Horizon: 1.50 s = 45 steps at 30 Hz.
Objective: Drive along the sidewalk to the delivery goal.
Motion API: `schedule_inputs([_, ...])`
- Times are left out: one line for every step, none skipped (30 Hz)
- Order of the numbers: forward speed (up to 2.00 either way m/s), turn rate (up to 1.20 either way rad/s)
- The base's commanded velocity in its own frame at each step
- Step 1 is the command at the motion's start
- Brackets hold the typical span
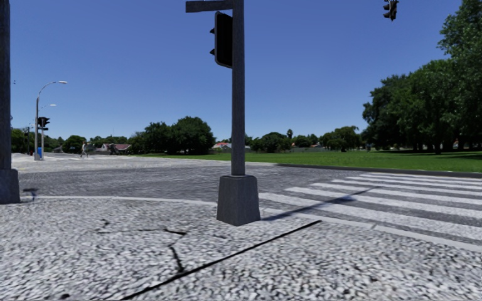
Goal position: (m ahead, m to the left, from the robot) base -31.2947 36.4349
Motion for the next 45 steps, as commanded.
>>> schedule_inputs([0.87,0.61])
schedule_inputs([0.87,0.61])
schedule_inputs([0.87,0.61])
schedule_inputs([0.87,0.61])
schedule_inputs([0.87,0.61])
schedule_inputs([0.87,0.61])
schedule_inputs([0.87,0.61])
schedule_inputs([0.90,0.61])
schedule_inputs([0.93,0.61])
schedule_inputs([0.94,0.62])
schedule_inputs([1.01,0.63])
schedule_inputs([1.27,0.63])
schedule_inputs([1.27,0.63])
schedule_inputs([2.00,0.65])
schedule_inputs([2.00,0.66])
schedule_inputs([2.00,0.66])
schedule_inputs([2.00,0.66])
schedule_inputs([2.00,0.66])
schedule_inputs([2.00,0.67])
schedule_inputs([2.00,0.67])
schedule_inputs([2.00,0.68])
schedule_inputs([2.00,0.68])
schedule_inputs([2.00,0.69])
schedule_inputs([2.00,0.73])
schedule_inputs([2.00,0.76])
schedule_inputs([2.00,0.77])
schedule_inputs([2.00,0.77])
schedule_inputs([2.00,0.77])
schedule_inputs([2.00,0.77])
schedule_inputs([2.00,0.77])
schedule_inputs([2.00,0.77])
schedule_inputs([2.00,0.77])
schedule_inputs([2.00,0.77])
schedule_inputs([2.00,0.77])
schedule_inputs([2.00,0.77])
schedule_inputs([2.00,0.77])
schedule_inputs([2.00,0.81])
schedule_inputs([2.00,0.84])
schedule_inputs([2.00,0.84])
schedule_inputs([2.00,0.84])
schedule_inputs([2.00,0.85])
schedule_inputs([2.00,0.85])
schedule_inputs([2.00,0.85])
schedule_inputs([2.00,0.85])
schedule_inputs([2.00,0.85])
